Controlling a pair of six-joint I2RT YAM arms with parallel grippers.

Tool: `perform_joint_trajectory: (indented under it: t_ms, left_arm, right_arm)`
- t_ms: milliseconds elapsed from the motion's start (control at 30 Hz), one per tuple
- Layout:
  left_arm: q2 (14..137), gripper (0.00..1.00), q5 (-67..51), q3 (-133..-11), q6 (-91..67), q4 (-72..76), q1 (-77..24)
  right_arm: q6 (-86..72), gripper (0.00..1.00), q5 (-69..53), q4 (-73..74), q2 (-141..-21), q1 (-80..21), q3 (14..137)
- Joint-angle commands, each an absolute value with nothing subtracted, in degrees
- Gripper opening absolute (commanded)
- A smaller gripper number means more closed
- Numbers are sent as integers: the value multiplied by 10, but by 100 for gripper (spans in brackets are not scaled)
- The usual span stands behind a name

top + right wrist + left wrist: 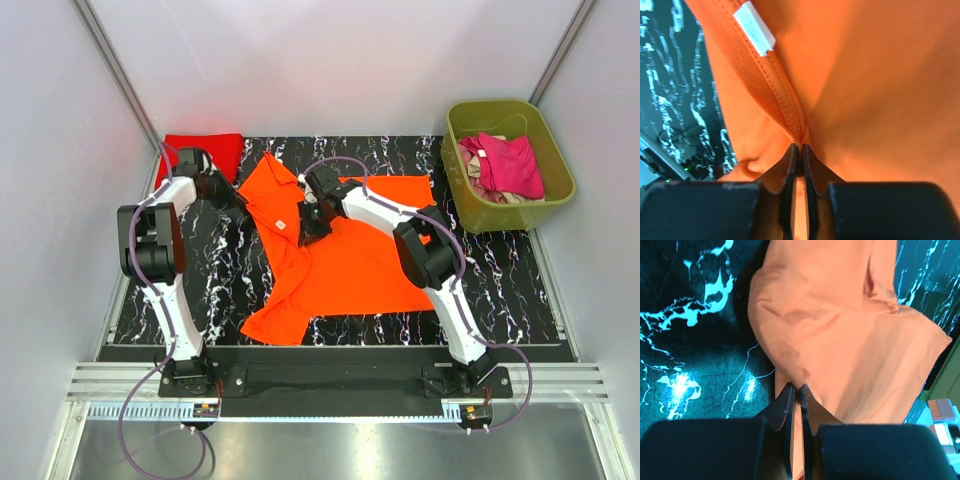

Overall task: Fold and stack the t-shirts
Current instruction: Flatten the tshirt out

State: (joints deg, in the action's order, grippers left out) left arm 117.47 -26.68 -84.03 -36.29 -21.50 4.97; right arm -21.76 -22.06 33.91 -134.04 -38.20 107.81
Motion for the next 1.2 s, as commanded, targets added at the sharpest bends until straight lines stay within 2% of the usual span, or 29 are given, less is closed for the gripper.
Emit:
perform_joint_trajectory:
  t_ms: [0, 167, 467, 767, 800, 833, 867, 933, 967, 1067, 1167]
  left_arm:
    - [1136, 0, -251, -886, -331, -250, 58]
    - [1147, 0, -240, -925, -295, -305, 70]
    - [1150, 2, -222, -951, -252, -351, 106]
    - [1231, 8, -225, -1039, -198, -413, 141]
    - [1237, 13, -208, -1047, -194, -417, 142]
    - [1241, 19, -200, -1055, -186, -423, 144]
    - [1252, 24, -188, -1075, -181, -438, 145]
    - [1266, 32, -176, -1099, -161, -480, 144]
    - [1273, 33, -154, -1120, -156, -495, 144]
    - [1239, 35, -64, -1098, -149, -506, 140]
    - [1182, 41, -3, -1061, -156, -493, 127]
  right_arm:
    - [-237, 12, -236, 353, -1306, -407, 1114]
    - [-286, 7, -277, 373, -1320, -429, 1171]
    - [-332, 8, -325, 388, -1386, -481, 1273]
    - [-469, 12, -374, 385, -1567, -518, 1497]
    - [-505, 13, -382, 368, -1596, -524, 1522]
    - [-530, 15, -392, 352, -1607, -526, 1527]
    - [-562, 22, -399, 332, -1621, -527, 1532]
    - [-555, 28, -410, 327, -1621, -533, 1540]
    - [-520, 39, -410, 329, -1597, -535, 1531]
    - [-453, 51, -432, 320, -1524, -534, 1435]
    - [-397, 59, -421, 319, -1440, -516, 1325]
